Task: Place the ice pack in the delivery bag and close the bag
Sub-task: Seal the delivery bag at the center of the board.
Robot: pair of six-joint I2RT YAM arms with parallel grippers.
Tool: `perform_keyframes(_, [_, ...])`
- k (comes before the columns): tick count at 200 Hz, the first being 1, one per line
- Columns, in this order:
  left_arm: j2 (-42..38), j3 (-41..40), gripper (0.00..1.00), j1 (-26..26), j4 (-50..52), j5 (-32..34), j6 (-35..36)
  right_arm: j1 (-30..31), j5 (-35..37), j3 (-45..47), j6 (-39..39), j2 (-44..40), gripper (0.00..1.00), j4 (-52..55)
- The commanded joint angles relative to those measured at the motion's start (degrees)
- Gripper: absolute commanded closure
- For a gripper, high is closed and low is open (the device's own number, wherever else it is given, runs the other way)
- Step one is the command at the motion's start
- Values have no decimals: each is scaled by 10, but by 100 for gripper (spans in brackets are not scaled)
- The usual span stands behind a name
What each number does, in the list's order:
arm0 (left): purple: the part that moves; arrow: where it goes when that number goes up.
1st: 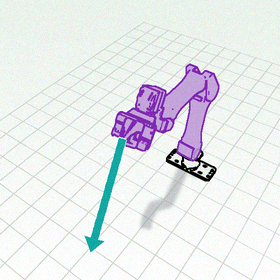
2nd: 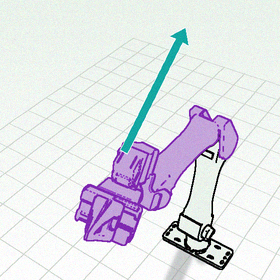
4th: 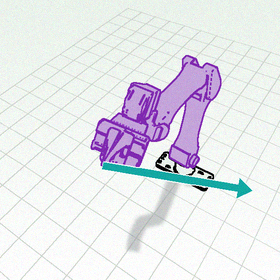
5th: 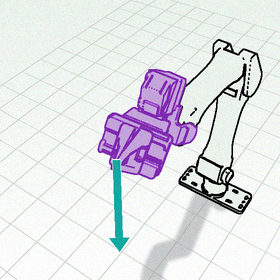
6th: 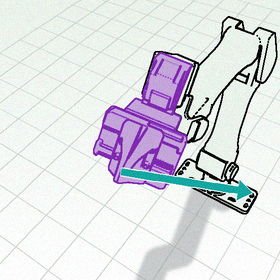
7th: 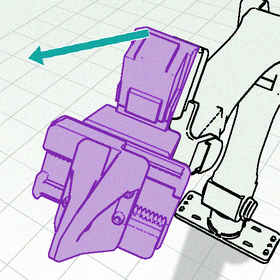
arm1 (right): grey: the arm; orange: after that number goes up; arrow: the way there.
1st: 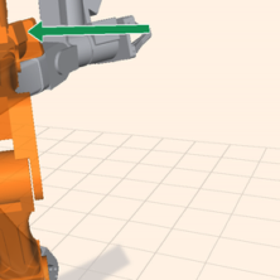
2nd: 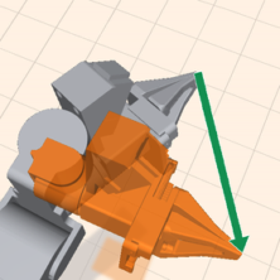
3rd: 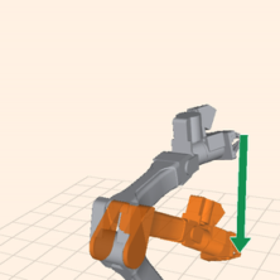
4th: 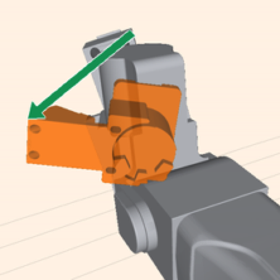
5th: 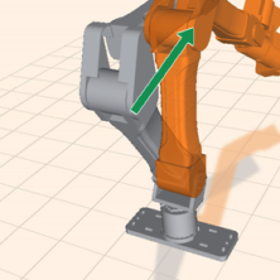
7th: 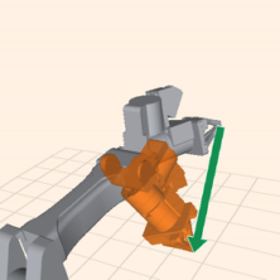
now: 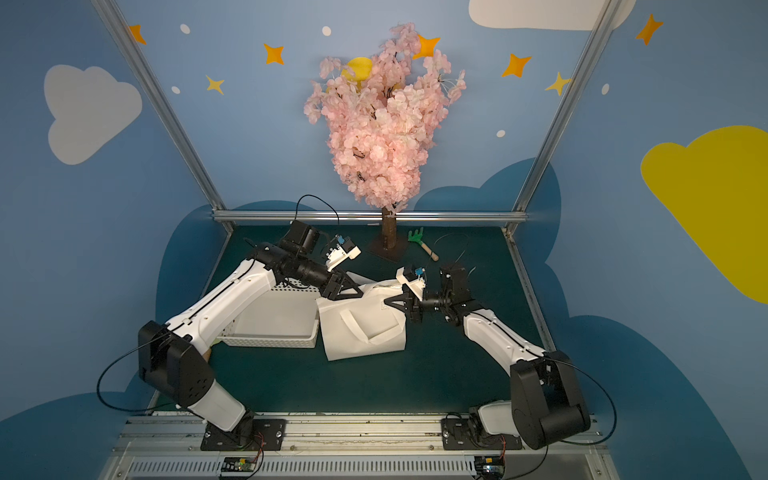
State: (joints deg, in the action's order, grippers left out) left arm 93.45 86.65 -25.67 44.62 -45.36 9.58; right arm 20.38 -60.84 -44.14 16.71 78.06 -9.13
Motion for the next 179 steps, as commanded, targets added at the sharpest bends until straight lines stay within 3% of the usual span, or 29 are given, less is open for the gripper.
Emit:
perform_keyframes(1, [14, 22, 49, -2, -23, -24, -18, 3, 8, -14, 4, -2, 100, 23])
perform_keyframes(35, [24, 28, 53, 0, -36, -6, -36, 3, 7, -14, 4, -1, 100, 22])
perform_keyframes(52, [31, 32, 61, -1, -44, 0, -43, 3, 9, -14, 4, -1, 100, 23])
perform_keyframes(106, [37, 39, 65, -3, -26, -87, -41, 3, 30, -15, 4, -1, 100, 22])
perform_keyframes(136, [39, 37, 73, -3, 6, -97, -22, 3, 51, -13, -3, -1, 100, 12])
perform_keyframes(179, [31, 24, 74, -4, 11, -102, -24, 3, 59, -7, -5, -9, 100, 6])
